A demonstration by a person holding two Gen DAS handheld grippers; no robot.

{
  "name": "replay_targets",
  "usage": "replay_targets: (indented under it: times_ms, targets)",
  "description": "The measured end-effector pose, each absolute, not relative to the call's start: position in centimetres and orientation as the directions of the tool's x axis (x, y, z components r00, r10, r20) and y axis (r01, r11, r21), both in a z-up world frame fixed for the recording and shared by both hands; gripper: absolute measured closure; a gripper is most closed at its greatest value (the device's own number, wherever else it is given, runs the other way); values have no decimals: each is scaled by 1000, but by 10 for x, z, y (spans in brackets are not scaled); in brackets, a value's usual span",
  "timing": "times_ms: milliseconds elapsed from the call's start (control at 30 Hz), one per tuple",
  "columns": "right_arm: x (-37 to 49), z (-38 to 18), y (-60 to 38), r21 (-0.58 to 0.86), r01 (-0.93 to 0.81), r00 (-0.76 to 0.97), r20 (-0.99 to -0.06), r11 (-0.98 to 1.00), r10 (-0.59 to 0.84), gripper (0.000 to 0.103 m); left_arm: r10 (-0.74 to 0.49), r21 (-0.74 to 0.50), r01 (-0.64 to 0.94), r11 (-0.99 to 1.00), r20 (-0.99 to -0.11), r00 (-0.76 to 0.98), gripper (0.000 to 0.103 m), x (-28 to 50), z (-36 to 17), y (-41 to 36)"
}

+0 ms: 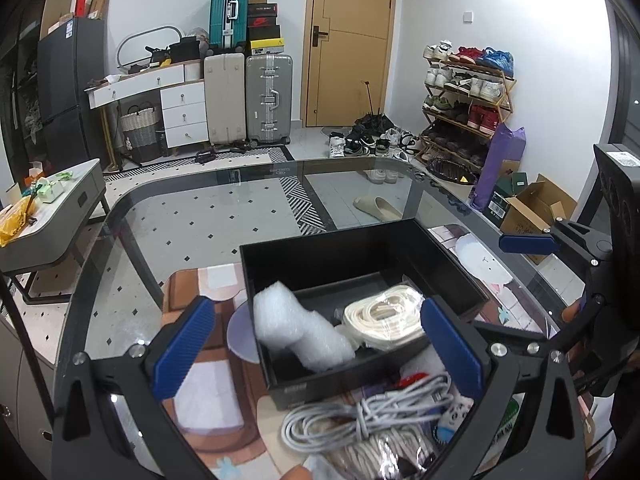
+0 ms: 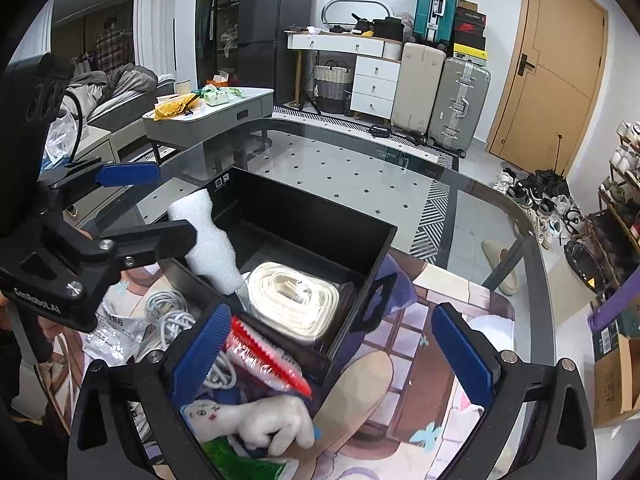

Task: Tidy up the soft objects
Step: 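Move the right gripper back to the green-and-white sachet on the pile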

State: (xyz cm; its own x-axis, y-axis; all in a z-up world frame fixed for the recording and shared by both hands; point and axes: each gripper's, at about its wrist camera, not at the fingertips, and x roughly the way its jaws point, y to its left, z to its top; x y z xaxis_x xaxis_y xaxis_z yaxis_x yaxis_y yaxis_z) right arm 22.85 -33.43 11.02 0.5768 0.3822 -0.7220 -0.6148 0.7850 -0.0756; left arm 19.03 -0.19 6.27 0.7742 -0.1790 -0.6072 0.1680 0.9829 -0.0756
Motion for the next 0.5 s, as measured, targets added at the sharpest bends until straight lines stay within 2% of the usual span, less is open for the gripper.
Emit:
replay_targets:
  times_ms: [500]
  targets:
    - [175, 91, -358, 8, -566, 553, -738, 825, 387, 1, -147, -77, 127, 989, -628, 765, 0, 131, 43, 17]
